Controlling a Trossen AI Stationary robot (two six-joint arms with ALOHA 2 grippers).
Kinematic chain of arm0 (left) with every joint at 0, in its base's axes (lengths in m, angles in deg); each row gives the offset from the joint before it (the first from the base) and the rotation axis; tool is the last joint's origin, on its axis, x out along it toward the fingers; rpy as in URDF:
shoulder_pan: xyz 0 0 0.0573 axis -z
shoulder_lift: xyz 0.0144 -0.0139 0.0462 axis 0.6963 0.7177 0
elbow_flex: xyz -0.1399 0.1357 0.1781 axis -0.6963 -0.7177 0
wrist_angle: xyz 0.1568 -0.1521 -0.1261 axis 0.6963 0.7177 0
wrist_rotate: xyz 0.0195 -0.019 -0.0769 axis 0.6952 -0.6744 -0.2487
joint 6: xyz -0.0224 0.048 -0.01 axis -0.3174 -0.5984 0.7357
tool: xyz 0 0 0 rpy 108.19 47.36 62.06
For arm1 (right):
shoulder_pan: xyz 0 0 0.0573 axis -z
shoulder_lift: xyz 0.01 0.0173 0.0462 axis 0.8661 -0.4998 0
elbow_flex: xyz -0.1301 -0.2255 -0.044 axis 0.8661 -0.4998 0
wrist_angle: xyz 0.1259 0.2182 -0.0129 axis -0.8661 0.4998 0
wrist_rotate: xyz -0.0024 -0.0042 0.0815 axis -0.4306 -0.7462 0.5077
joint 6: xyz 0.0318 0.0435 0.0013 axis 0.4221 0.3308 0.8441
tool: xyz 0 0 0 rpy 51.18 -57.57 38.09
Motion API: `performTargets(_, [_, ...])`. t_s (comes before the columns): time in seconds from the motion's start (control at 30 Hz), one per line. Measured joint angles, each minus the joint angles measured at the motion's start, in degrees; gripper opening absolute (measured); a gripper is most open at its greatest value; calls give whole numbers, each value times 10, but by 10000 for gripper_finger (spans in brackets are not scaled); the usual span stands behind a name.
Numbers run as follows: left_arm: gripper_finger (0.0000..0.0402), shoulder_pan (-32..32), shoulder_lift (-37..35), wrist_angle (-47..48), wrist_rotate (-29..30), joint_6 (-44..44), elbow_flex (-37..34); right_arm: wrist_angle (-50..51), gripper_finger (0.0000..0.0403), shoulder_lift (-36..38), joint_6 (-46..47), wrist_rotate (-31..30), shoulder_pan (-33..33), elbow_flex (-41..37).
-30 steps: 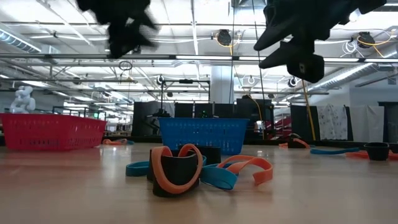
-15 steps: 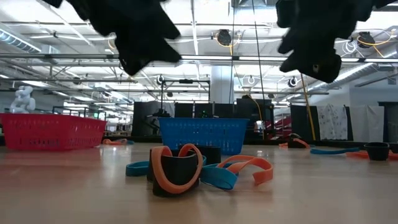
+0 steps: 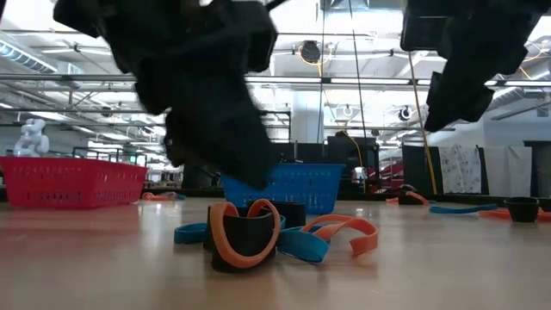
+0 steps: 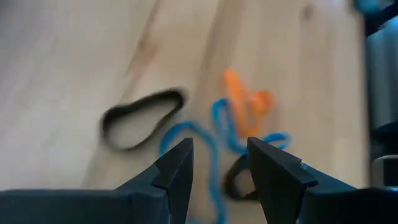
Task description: Sort rubber bands into baskets
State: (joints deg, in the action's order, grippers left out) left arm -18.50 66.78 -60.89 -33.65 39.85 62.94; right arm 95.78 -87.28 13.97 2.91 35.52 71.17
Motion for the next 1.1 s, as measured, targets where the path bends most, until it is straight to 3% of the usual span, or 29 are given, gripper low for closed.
performTargets(0.2, [157, -1, 0, 108, 24, 28, 20, 11, 130, 0, -23, 0, 0, 0])
performTargets(0.57, [156, 10, 4, 102, 36, -18, 20, 16, 130, 0, -28, -19, 0, 0])
performTargets(0.87, [132, 12, 39, 82, 54, -19, 21, 17, 130, 0, -23, -21, 0, 0])
performTargets(1.0, [104, 12, 44, 76, 54, -17, 22, 17, 130, 0, -20, -21, 0, 0])
performTargets(1.1, [51, 13, 40, 74, 57, -18, 23, 18, 130, 0, -19, -21, 0, 0])
